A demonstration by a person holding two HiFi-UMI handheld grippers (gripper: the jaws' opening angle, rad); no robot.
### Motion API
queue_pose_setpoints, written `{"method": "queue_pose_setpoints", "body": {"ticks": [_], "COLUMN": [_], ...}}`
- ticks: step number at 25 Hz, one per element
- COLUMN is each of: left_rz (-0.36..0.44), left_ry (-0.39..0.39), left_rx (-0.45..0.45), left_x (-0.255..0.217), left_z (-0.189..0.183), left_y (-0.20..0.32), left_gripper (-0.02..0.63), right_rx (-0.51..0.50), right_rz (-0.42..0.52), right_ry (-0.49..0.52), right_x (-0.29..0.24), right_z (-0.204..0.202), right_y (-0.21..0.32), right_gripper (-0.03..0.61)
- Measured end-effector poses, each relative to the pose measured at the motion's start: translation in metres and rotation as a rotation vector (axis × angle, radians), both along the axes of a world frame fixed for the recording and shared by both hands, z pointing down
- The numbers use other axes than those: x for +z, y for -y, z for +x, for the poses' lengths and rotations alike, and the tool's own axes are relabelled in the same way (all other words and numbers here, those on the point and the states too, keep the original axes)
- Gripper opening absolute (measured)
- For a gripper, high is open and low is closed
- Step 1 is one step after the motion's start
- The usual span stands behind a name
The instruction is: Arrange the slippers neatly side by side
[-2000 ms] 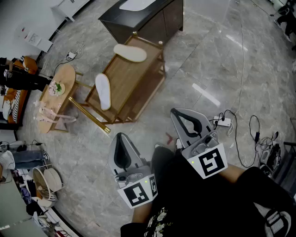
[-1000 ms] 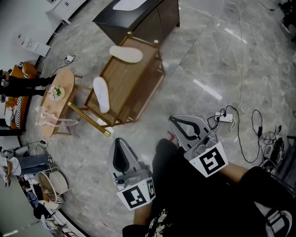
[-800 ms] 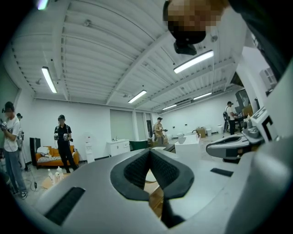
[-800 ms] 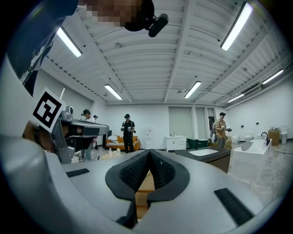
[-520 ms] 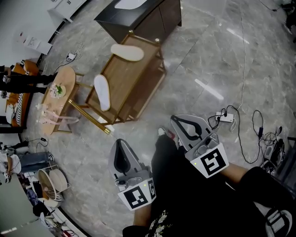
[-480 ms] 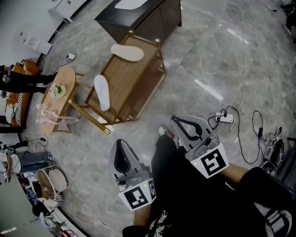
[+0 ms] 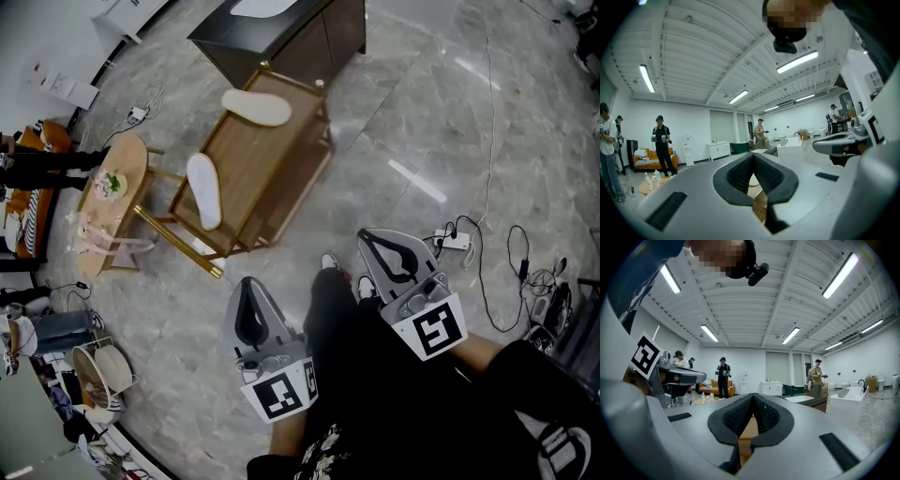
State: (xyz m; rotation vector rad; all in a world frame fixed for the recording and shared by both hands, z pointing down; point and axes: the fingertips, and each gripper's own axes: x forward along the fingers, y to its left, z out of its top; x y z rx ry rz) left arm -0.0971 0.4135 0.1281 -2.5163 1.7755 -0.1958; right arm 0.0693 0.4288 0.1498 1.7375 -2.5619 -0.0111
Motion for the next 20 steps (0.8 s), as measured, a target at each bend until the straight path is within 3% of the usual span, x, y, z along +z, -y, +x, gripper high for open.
{"method": "queue_pose_setpoints", "body": {"ticks": [20], "left_rz": [0.018], "left_ry": [-0.048], "left_rx": [0.085], "left_x": [-0.010], "left_z": [-0.005], "left_y": [0.110], "left_gripper": [0.000], "right_rx": [0.043], "right_rz": [0.007], "right_ry": [-0.026], "right_x": [-0.015], "right_z": [-0.017], "right_y": [0.099], "right_gripper": [-0.002]}}
